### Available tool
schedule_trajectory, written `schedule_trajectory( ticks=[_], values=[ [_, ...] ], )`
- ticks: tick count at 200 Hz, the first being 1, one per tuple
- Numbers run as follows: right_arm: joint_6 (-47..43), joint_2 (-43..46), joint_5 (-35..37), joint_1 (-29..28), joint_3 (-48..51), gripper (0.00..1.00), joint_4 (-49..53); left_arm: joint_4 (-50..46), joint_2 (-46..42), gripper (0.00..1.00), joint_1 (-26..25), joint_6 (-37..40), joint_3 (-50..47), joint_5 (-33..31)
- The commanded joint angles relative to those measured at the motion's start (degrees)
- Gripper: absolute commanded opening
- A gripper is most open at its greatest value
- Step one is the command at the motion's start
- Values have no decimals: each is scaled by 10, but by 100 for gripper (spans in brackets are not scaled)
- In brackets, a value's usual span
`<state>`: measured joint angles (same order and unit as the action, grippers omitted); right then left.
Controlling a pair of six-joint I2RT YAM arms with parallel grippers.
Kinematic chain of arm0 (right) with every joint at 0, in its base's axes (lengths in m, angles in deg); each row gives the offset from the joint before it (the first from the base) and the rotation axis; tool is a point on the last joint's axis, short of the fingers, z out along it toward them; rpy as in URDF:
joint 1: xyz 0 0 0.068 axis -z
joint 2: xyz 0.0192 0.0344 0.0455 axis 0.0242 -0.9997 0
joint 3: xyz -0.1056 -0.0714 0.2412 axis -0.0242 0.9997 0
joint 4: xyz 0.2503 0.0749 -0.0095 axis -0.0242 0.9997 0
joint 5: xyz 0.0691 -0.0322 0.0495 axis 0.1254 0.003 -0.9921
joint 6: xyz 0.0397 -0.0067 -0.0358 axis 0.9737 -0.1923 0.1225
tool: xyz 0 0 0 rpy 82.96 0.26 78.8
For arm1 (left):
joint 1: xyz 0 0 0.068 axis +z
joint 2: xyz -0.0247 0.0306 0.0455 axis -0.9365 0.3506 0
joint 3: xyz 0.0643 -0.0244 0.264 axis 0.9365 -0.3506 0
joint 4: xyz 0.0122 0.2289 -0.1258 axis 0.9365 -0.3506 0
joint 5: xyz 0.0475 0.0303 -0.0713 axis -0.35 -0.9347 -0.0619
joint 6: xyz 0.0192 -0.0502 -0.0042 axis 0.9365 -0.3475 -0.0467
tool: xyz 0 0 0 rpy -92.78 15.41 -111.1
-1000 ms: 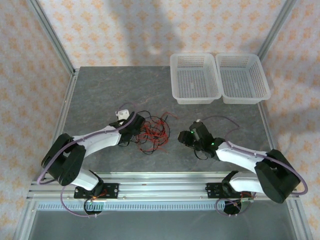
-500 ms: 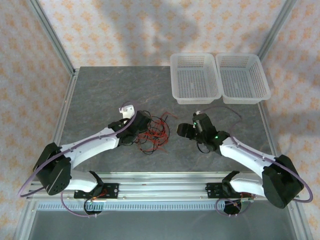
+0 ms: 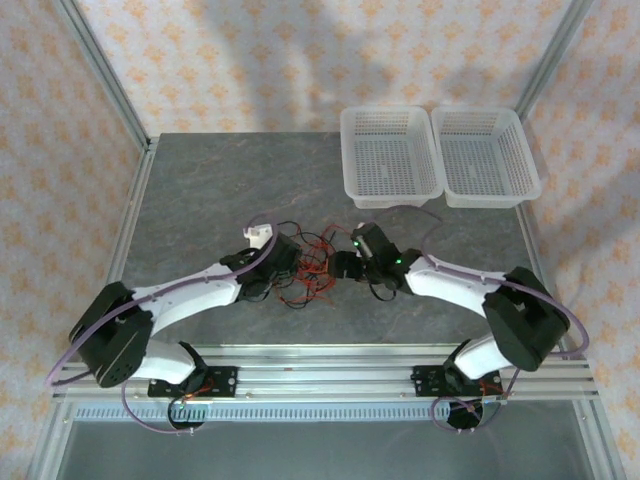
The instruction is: Untangle the cables
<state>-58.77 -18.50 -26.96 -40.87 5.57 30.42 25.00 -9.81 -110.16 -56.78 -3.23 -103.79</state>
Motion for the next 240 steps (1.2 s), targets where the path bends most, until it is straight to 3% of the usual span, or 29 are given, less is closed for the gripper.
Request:
schedule_trajectory(
  ticks=[1,44,65,79,114,126,193,240],
  values=[
    [24,-29,34,-19,-31,82,-9,43,45,85,-2,15,-5,7],
    [57,-104,85,-38,-47,80,-16,49,117,86,5,-1,9,-38],
    [68,-133,107,-38,-45,73,-25,54,142,86,14,-10,2,-49],
    [75,-140,124,-38,-42,61,-22,61,148,86,23,-16,-13,-55],
    [109,-89,167,-38,12,16,-12,62,123,86,52,-40,-77,-61],
    [124,-60,170,-38,39,9,-14,52,101,86,60,-49,-96,-63],
    [164,69,167,-40,133,4,-6,-30,-57,87,65,-59,-112,-61],
    [104,97,142,-41,84,26,44,-49,-132,87,65,-18,-63,-24]
  ],
)
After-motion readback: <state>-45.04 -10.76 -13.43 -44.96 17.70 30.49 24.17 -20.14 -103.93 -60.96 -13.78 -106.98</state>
